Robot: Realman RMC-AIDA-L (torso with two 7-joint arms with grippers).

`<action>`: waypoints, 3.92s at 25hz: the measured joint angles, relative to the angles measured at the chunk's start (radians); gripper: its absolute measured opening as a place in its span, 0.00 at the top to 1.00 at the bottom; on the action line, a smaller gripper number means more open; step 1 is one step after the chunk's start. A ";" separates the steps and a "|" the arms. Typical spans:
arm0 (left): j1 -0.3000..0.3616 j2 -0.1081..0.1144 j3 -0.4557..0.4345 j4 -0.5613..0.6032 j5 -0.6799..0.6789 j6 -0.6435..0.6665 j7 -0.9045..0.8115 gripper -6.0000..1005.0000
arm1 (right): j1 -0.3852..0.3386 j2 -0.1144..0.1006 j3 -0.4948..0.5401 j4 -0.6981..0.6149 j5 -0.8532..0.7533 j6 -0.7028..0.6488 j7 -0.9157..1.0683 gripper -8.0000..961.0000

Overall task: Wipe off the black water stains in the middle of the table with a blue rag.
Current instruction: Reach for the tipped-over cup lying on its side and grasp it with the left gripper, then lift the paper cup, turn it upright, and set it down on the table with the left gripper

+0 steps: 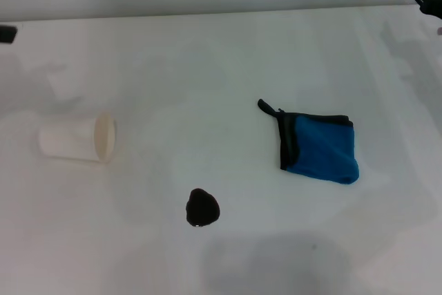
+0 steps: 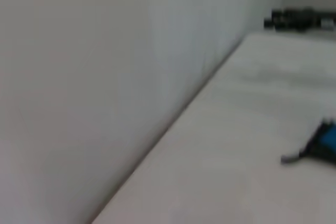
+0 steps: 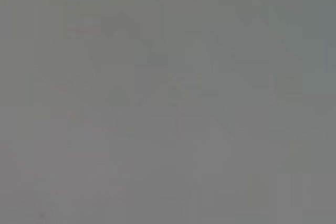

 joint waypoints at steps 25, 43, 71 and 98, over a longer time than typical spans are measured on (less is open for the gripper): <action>-0.108 -0.187 0.015 0.018 0.504 0.035 0.178 0.13 | 0.061 0.005 0.009 0.066 0.003 0.007 0.000 0.13; -0.161 -0.238 0.118 -0.180 0.539 0.200 0.279 0.13 | 0.057 0.005 0.044 0.081 0.003 0.033 0.001 0.13; -0.075 -0.303 0.054 -0.242 0.405 0.372 0.322 0.22 | 0.044 0.004 0.041 0.085 -0.001 0.075 0.026 0.13; 0.174 -0.390 0.027 -0.678 -1.048 0.569 0.810 0.30 | 0.000 -0.008 0.035 0.011 -0.004 0.067 0.026 0.13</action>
